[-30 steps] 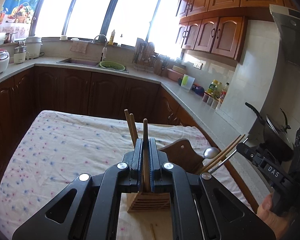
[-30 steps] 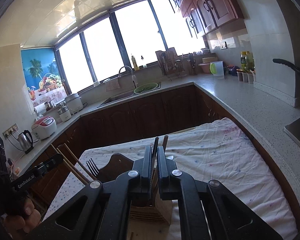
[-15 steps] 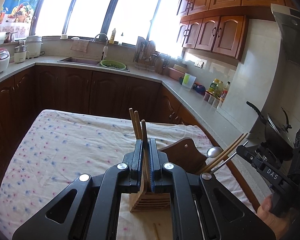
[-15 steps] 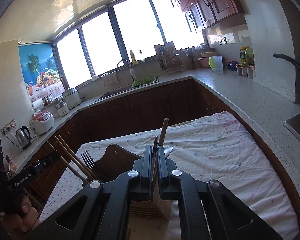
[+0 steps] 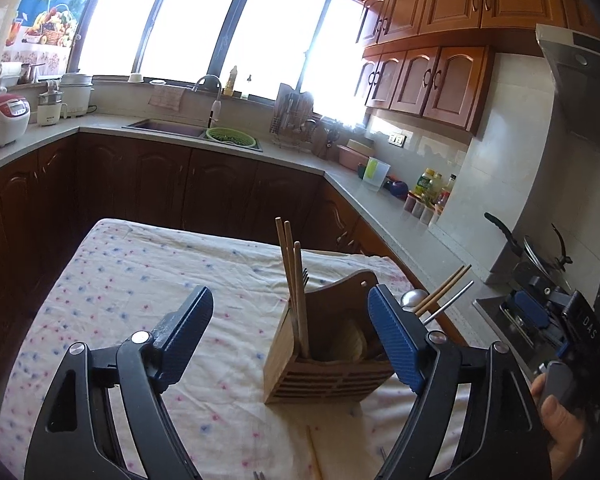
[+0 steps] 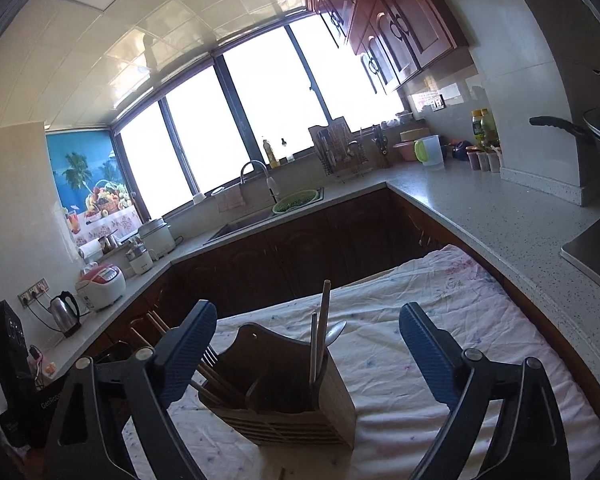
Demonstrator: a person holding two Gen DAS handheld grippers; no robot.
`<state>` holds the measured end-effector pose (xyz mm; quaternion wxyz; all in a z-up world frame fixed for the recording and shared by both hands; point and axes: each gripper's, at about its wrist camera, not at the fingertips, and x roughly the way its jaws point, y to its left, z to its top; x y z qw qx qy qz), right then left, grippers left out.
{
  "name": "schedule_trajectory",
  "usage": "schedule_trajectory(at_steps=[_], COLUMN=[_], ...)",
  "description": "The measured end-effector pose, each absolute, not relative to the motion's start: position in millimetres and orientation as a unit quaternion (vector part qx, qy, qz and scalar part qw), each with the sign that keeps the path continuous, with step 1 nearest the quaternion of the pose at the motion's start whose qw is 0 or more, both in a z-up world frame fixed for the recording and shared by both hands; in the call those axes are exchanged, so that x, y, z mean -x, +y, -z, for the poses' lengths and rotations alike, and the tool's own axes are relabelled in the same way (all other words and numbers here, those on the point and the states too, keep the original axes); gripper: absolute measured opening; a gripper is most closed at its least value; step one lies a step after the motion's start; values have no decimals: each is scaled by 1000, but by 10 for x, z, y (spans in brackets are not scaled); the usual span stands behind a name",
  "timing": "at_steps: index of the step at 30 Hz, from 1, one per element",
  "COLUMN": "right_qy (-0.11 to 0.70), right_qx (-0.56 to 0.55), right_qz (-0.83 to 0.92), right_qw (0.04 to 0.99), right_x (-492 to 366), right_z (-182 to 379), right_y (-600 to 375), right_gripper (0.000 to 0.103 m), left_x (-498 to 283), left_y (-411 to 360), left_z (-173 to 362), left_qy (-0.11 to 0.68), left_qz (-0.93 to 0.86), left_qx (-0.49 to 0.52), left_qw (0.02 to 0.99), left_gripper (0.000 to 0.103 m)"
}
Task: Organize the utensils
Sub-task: 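Open both tools to release the chopsticks into the holder, then move both tools back down over the chopsticks left on the cloth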
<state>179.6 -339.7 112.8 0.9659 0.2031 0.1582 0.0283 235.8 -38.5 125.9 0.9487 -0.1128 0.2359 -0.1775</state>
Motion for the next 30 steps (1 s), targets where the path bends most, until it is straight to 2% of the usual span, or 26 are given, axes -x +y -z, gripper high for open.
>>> schedule_trajectory(at_steps=[11,30], right_qy=[152,270], right_qx=[-218,-228], right_qz=[-21,-10], right_qw=[964,935], right_x=[-1271,-859], right_z=[-1050,-157], right_y=[-3428,-3298], right_gripper=[96,96], left_x=[-1960,-1633], left_y=[-38,31], left_z=[-1016,-179], left_qy=[263,373], left_qz=[146,118], left_qx=[128,103], left_qw=[945,915], left_gripper=[84,84])
